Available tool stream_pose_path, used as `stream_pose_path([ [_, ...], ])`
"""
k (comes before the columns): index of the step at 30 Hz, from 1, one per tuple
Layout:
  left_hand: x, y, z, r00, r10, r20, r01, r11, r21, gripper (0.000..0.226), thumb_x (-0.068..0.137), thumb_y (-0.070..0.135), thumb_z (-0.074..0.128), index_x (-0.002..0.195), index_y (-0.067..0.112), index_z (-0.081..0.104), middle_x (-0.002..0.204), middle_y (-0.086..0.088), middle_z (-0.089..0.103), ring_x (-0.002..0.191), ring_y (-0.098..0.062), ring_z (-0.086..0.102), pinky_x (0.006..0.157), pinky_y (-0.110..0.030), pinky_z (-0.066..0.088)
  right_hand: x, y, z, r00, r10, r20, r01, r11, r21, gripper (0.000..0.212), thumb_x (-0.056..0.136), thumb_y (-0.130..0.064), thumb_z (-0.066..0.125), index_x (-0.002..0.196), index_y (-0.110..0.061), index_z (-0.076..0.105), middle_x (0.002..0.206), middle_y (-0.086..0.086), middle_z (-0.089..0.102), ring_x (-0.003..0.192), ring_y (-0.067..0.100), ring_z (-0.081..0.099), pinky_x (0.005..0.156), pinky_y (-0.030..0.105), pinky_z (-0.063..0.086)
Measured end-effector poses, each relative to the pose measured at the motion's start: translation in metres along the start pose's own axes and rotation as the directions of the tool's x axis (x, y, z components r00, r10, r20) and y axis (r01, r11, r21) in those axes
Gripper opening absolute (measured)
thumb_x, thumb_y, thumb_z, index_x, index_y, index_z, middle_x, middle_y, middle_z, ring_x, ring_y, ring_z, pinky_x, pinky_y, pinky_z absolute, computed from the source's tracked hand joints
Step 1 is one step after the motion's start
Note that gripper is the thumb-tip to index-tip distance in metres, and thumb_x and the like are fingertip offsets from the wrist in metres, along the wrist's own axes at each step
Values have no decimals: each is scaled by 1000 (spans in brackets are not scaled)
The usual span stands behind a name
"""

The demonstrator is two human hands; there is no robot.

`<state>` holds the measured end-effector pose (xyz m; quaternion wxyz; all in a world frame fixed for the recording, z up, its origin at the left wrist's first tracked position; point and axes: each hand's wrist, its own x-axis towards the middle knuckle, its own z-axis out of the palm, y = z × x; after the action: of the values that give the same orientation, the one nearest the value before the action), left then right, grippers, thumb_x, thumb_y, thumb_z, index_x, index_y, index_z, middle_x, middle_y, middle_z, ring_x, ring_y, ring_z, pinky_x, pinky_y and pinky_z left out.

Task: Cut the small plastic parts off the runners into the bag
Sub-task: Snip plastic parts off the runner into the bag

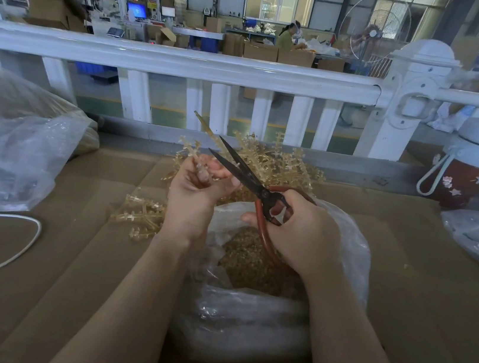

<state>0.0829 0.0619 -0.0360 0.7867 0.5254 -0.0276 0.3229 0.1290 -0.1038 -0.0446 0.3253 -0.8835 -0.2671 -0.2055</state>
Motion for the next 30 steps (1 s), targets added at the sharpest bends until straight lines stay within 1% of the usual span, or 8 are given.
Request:
stream_pose_path([
  [4, 0, 1, -1, 1000, -15, 14, 15, 1000, -17, 34, 74, -9, 73, 85, 16, 53, 81, -2, 63, 92, -28, 60, 95, -46, 53, 0, -1, 1, 1000, -2, -19, 3, 999, 36, 64, 67, -88, 55, 93, -32, 69, 75, -22, 62, 67, -13, 50, 56, 3, 35],
  [9, 0, 1, -2, 1000, -21, 22, 22, 999, -26, 33, 70, -1, 76, 88, 15, 54, 86, -8, 62, 96, -32, 58, 97, -49, 51, 0, -2, 1, 1000, -24, -18, 26, 997, 73, 67, 66, -87, 55, 98, -31, 72, 77, -20, 64, 66, -6, 53, 59, 3, 36],
  [16, 1, 0, -3, 999, -26, 22, 27, 999, -41, 32, 69, -1, 76, 86, 16, 53, 86, -8, 60, 94, -31, 57, 91, -44, 52, 3, 2, 4, 1000, -2, -9, 3, 997, 83, 61, 64, -83, 65, 83, -25, 69, 69, -20, 58, 65, -7, 53, 55, 7, 37],
  [22, 0, -1, -2, 998, -60, -4, 60, 998, -29, 32, 75, -10, 71, 83, 14, 51, 85, -8, 62, 90, -26, 63, 86, -38, 54, 1, 1, 4, 1000, -11, -29, 16, 985, 172, 42, 63, -84, 65, 70, -44, 53, 63, -26, 57, 72, -11, 58, 58, 7, 40],
  [24, 0, -1, -1, 996, -87, -27, 86, 996, -36, 31, 74, -10, 72, 86, 12, 52, 81, -3, 69, 84, -19, 68, 80, -33, 56, 1, 1, 5, 999, -10, -47, 20, 975, 219, 39, 65, -81, 67, 66, -46, 50, 71, -31, 61, 75, -11, 59, 62, 8, 42],
  [26, 0, 0, -2, 993, -117, -27, 115, 992, -59, 33, 73, -8, 73, 94, 8, 53, 77, -1, 72, 80, -17, 71, 77, -30, 57, 1, 0, 7, 998, 51, -28, -40, 954, 298, 42, 65, -79, 67, 69, -38, 61, 79, -31, 64, 74, -4, 62, 59, 14, 46],
  [28, -1, 1, -2, 989, -146, -8, 145, 988, -53, 44, 68, -4, 77, 106, 3, 55, 78, -2, 72, 80, -17, 71, 79, -31, 56, 3, 1, 8, 990, 144, 8, -134, 898, 418, 40, 69, -69, 73, 77, -30, 70, 78, -23, 69, 72, 0, 65, 60, 17, 50],
  [30, -2, 1, 0, 984, -177, 24, 177, 984, -3, 57, 65, -2, 79, 116, -5, 56, 78, -4, 73, 80, -19, 70, 83, -35, 55, 5, 0, 7, 978, 203, 46, -197, 833, 517, 22, 79, -49, 80, 80, -28, 72, 76, -16, 72, 70, 3, 68, 65, 25, 56],
])
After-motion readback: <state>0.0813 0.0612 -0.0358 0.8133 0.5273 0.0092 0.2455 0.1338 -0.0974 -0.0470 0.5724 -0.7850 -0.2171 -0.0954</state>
